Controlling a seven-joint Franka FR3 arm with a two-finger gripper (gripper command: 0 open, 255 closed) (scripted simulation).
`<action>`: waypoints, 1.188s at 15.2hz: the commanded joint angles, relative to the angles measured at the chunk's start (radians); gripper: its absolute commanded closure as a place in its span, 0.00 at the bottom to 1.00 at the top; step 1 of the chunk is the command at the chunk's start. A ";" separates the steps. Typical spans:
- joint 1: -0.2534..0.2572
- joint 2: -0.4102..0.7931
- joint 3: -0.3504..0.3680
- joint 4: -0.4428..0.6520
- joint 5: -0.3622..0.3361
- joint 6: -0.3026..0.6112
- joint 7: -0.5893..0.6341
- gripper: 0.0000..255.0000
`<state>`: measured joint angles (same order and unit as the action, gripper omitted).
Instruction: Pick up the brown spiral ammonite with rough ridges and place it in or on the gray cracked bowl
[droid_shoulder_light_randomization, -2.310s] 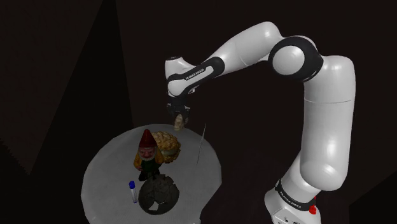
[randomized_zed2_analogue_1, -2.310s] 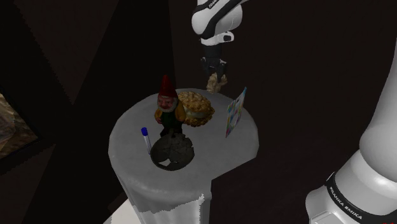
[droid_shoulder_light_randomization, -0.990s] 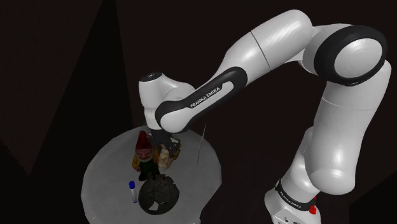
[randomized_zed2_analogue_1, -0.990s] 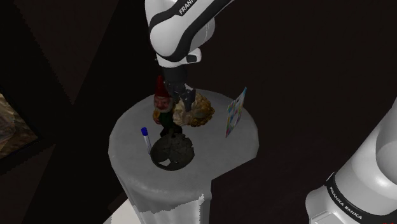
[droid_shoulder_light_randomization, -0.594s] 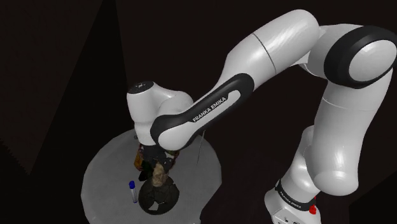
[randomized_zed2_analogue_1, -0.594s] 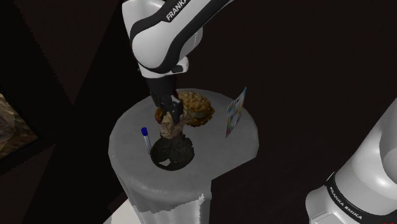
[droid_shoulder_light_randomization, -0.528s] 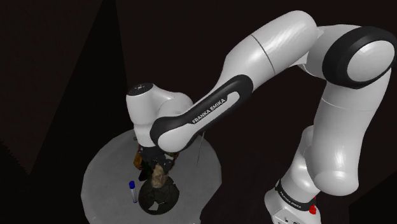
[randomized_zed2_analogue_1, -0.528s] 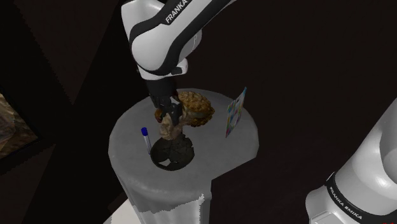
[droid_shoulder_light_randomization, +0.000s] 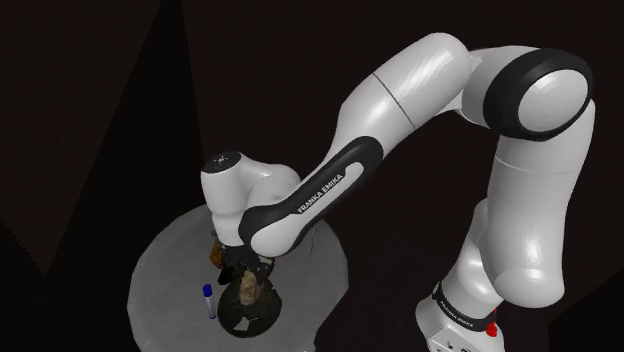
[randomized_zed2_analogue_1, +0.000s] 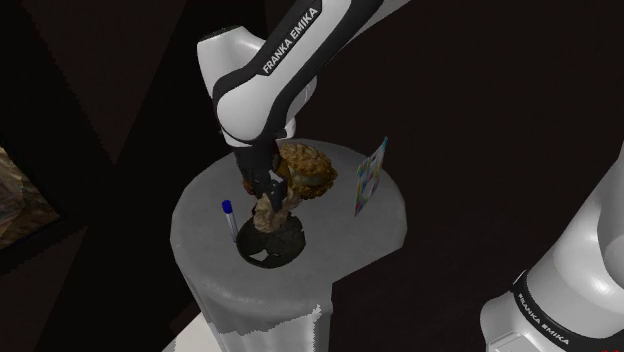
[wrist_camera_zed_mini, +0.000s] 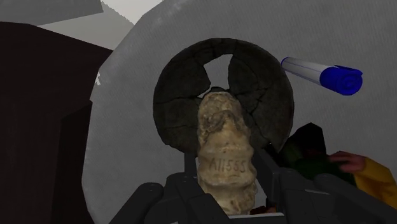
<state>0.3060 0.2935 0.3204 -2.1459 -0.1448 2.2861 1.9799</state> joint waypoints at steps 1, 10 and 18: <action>0.003 0.019 -0.004 -0.002 -0.009 0.021 0.007 1.00; 0.015 0.089 -0.021 -0.006 -0.044 0.091 0.031 1.00; 0.015 0.089 -0.021 -0.006 -0.044 0.091 0.031 0.00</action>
<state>0.3212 0.3828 0.2998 -2.1521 -0.1883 2.3772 2.0108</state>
